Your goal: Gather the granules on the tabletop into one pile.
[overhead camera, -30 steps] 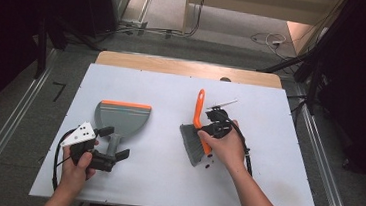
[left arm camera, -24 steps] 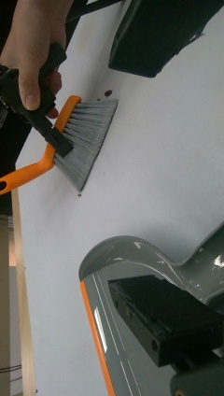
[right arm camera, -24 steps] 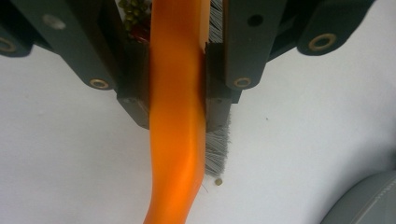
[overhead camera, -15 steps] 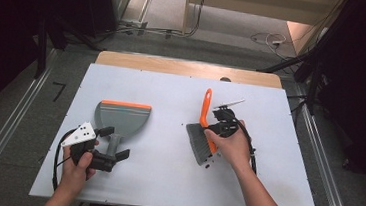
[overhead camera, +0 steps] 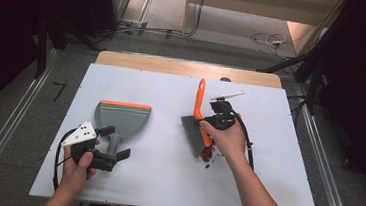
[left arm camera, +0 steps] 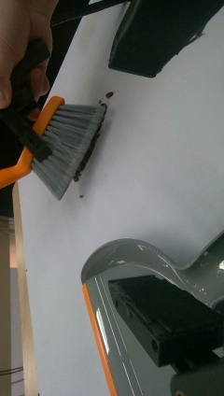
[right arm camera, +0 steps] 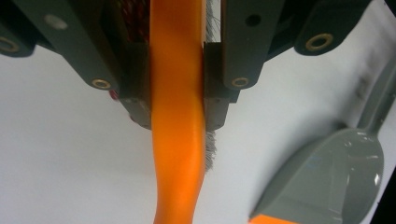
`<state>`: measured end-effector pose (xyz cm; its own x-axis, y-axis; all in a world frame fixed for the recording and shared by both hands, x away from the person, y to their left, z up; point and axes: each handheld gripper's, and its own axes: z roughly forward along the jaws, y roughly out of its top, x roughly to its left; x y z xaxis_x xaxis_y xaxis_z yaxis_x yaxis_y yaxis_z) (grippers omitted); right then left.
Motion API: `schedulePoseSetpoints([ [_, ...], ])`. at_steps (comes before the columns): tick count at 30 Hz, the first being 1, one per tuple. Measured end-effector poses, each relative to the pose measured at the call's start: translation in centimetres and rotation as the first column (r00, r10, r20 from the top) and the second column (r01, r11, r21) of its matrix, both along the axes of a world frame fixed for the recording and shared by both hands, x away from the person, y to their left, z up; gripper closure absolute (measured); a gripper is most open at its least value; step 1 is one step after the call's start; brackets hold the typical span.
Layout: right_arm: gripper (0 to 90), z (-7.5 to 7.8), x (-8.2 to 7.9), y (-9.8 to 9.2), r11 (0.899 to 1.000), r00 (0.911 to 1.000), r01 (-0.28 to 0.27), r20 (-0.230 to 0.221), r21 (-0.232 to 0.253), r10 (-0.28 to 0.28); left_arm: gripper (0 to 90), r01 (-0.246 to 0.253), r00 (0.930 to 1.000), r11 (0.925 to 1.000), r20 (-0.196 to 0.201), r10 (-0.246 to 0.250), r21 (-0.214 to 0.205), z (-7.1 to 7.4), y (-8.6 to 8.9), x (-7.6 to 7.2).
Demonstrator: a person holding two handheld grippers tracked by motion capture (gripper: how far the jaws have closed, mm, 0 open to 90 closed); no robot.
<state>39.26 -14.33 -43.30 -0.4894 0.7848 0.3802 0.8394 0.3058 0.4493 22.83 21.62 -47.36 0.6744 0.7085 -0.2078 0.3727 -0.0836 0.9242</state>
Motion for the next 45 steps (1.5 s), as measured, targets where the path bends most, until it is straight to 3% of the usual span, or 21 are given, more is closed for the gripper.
schedulePoseSetpoints([
  [3, 68.1, -0.1, 0.5, 1.5, 1.000, 1.0000, 0.002, -0.006, 0.017, -0.001, 0.0, 0.002, 1.0000, 1.0000, 0.000, -0.002, 0.003, 0.0, 0.0, 0.0],
  [8, 68.1, -1.3, 1.6, 3.2, 0.998, 0.9983, 0.029, -0.053, 0.058, -0.026, 0.0, 0.003, 1.0000, 1.0000, 0.001, -0.003, 0.003, -0.1, 0.1, 0.0],
  [12, 68.0, -2.5, 2.4, 3.5, 0.998, 0.9959, 0.060, -0.069, 0.020, -0.058, 0.0, 0.003, 1.0000, 1.0000, -0.001, -0.003, 0.003, -0.1, 0.2, 0.0],
  [16, 67.5, -3.0, 2.9, 2.3, 0.996, 0.9918, 0.086, -0.096, 0.012, -0.084, 0.0, 0.001, 1.0000, 1.0000, -0.001, -0.001, 0.002, -0.1, 0.2, 0.0],
  [34, 67.1, -3.1, 1.2, -3.6, 0.985, 0.9811, 0.171, -0.094, 0.004, -0.170, 0.0, 0.006, 1.0000, 1.0000, -0.003, -0.006, 0.005, -0.1, 0.0, 0.0],
  [36, 67.4, -2.9, 1.1, -3.9, 0.988, 0.9869, 0.145, -0.079, 0.054, -0.140, 0.0, 0.004, 1.0000, 1.0000, -0.005, -0.004, 0.003, -0.1, 0.0, 0.1],
  [37, 67.8, -2.5, 0.8, -4.0, 0.987, 0.9915, 0.121, -0.062, 0.105, -0.115, 0.0, 0.004, 1.0000, 1.0000, -0.005, -0.004, 0.002, -0.1, 0.0, 0.1],
  [38, 67.8, -2.5, 0.8, -4.0, 0.987, 0.9915, 0.121, -0.062, 0.105, -0.115, 0.0, 0.004, 1.0000, 1.0000, -0.005, -0.004, 0.001, -0.1, -0.1, 0.1],
  [39, 67.9, -1.7, 0.5, -4.0, 0.986, 0.9966, 0.079, -0.035, 0.147, -0.074, 0.0, 0.004, 1.0000, 1.0000, -0.005, -0.003, 0.003, -0.1, -0.1, 0.1],
  [40, 67.9, -1.7, 0.5, -4.0, 0.986, 0.9966, 0.079, -0.035, 0.147, -0.074, 0.0, 0.003, 1.0000, 1.0000, -0.004, -0.003, 0.003, -0.1, -0.1, 0.1],
  [43, 67.9, 0.3, -0.2, -4.0, 0.984, 0.9995, -0.011, 0.030, 0.175, 0.006, 0.0, 0.003, 1.0000, 1.0000, -0.004, -0.003, 0.001, -0.1, -0.1, 0.1],
  [44, 68.0, 1.9, -1.0, -3.9, 0.989, 0.9911, -0.078, 0.117, 0.122, 0.064, 0.0, 0.002, 1.0000, 1.0000, -0.003, -0.002, 0.004, -0.1, 0.0, 0.1],
  [45, 68.0, 1.9, -1.0, -3.9, 0.989, 0.9911, -0.078, 0.117, 0.122, 0.064, 0.0, 0.002, 1.0000, 1.0000, -0.002, -0.002, 0.005, -0.1, 0.0, 0.0],
])
